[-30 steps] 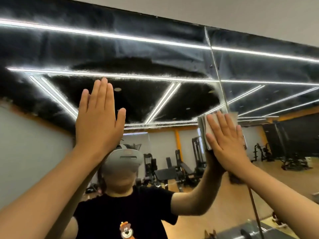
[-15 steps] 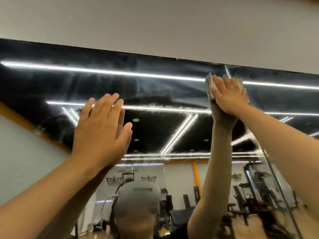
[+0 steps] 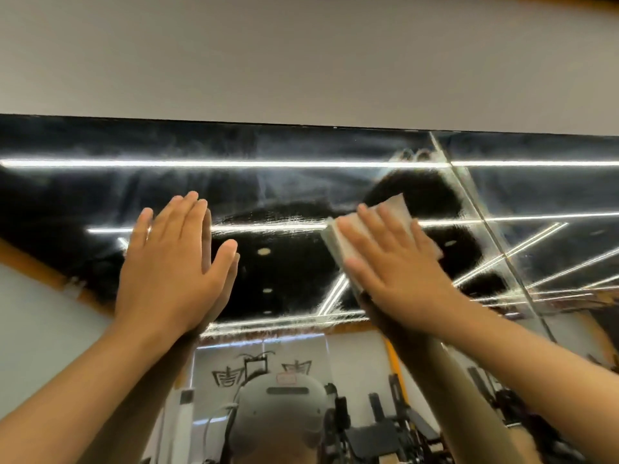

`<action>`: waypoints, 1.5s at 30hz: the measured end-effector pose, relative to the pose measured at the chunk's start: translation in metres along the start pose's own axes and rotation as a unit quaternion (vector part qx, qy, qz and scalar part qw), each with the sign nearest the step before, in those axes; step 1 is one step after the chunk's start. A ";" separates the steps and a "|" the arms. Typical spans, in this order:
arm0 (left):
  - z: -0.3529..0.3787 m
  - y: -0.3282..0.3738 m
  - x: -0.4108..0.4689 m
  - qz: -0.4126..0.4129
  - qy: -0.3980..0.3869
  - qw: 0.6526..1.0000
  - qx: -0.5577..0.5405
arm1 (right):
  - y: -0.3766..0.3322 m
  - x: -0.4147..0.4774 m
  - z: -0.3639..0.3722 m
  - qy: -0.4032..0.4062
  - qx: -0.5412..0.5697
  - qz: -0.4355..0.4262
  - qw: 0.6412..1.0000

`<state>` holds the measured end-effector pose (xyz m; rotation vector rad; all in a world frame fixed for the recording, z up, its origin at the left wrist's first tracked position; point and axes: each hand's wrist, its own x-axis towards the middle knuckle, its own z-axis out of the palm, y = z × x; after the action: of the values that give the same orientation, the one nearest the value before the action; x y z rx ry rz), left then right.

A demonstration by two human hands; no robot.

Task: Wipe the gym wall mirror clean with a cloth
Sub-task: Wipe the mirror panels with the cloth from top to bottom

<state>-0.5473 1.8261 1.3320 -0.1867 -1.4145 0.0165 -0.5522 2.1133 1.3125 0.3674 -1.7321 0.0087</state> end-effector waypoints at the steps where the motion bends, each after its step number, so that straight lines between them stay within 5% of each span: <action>1: -0.001 0.000 0.000 0.001 -0.004 1.000 0.000 | -0.011 -0.007 0.003 -0.002 -0.001 -0.016 1.000; 7: -0.002 -0.001 -0.001 0.001 -0.018 1.000 -0.002 | -0.008 0.032 -0.004 0.014 0.010 0.001 1.000; 17: 0.000 -0.002 -0.001 -0.006 -0.011 0.999 -0.040 | 0.019 0.154 -0.028 0.006 0.018 0.165 0.986; 29: -0.010 0.002 -0.004 -0.026 0.008 0.989 -0.144 | -0.109 0.023 0.016 0.001 0.028 -0.075 0.997; 37: -0.031 -0.076 0.007 0.079 0.019 0.995 -0.064 | -0.090 0.129 -0.006 0.028 0.017 0.023 0.999; 45: -0.035 -0.155 -0.002 -0.020 -0.036 0.997 -0.065 | -0.093 0.204 -0.017 0.031 0.014 0.139 0.990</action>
<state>-0.5288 1.6693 1.3462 -0.2682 -1.4928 -0.1026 -0.5430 1.9803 1.4938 0.1412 -1.7100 0.2435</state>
